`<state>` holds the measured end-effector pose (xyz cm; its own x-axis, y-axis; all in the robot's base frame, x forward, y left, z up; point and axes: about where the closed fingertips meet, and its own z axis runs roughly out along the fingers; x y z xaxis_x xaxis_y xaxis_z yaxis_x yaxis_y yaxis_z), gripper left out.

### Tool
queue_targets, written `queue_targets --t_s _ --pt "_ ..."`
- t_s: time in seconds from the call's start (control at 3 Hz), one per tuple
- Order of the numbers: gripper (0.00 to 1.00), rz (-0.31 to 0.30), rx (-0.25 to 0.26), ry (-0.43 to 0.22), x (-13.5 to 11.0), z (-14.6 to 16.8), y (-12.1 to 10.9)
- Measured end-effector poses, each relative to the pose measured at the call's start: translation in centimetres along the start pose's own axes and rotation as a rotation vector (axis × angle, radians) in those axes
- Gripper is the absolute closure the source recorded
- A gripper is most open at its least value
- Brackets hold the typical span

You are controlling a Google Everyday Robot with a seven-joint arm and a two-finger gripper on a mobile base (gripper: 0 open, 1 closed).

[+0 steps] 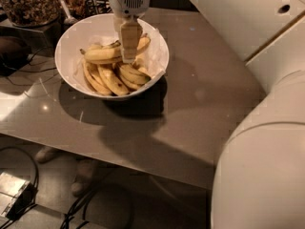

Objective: Pick banana from white bowl

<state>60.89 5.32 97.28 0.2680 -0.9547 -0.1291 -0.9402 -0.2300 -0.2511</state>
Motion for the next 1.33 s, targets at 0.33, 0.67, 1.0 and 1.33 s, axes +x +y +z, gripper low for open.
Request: queue_targets --t_s 0.33,0.67,1.0,1.33 --pt "0.25 -0.02 -0.025 0.006 -0.5 1.5 -0.4" --pt "0.27 -0.041 -0.062 0.017 -1.0 3.3 -0.4" --pt "0.45 -0.05 -0.083 0.026 -1.1 4.6 -0.6" --pt "0.69 -0.05 -0.083 0.026 -1.1 4.6 -0.6"
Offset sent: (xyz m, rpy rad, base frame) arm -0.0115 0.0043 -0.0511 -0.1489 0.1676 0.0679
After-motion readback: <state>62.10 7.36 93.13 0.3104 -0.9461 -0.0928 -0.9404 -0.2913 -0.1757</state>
